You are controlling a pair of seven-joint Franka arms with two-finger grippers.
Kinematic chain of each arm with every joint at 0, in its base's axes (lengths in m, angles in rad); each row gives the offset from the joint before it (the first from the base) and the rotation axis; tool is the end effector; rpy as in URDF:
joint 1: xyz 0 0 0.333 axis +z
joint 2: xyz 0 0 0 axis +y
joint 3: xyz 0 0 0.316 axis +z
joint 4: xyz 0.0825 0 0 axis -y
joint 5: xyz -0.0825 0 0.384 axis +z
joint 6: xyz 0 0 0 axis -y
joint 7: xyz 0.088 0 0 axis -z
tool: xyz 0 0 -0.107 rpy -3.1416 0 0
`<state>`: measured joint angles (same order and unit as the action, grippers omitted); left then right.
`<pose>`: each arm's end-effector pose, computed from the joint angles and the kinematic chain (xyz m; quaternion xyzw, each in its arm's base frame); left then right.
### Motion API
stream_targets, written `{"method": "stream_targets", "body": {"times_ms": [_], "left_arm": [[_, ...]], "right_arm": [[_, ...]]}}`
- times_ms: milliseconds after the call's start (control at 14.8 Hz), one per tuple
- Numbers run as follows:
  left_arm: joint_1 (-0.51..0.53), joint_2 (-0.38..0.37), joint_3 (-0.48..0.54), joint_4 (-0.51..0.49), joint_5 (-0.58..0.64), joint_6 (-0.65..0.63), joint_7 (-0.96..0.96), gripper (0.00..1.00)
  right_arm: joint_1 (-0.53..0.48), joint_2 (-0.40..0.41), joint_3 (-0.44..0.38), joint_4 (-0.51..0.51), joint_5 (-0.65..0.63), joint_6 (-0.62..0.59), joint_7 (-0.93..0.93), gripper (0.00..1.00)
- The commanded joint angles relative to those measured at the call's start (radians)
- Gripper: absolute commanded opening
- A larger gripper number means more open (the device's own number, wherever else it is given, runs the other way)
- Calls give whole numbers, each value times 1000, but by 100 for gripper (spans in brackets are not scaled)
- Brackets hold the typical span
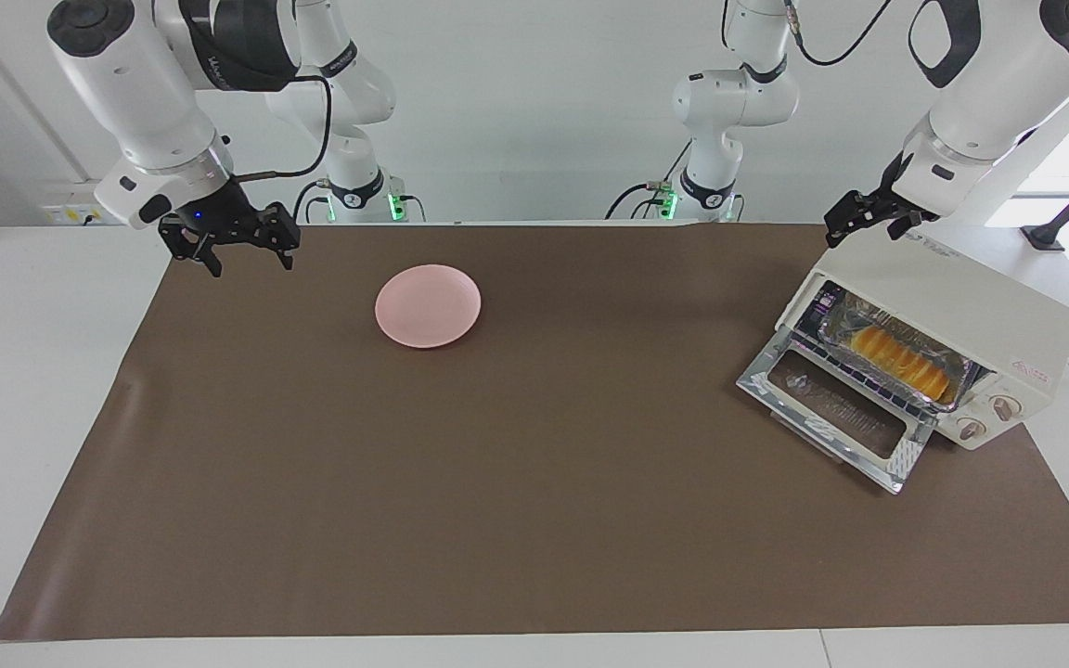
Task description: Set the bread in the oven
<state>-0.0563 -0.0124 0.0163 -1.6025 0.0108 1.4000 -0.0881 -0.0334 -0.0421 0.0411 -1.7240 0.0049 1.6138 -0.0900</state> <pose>0.5299 -0.0199 0.6034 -0.9952 -0.0243 0.0944 0.0113 0.5404 0.0051 0.5788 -0.9982 -0.0486 0.0340 0.0030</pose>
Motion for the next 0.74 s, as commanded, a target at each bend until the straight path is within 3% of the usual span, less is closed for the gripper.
{"method": "stream_targets", "body": {"times_ms": [0,674], "left_arm": [[6,-1,-6,0,-9,11,11,100],[6,-1,-9,-4,-9,62,17,100]], "right_arm": [[-20,-13,16,-8,-11,-8,-17,100],[-20,-13,16,-8,-11,-8,-17,100]]}}
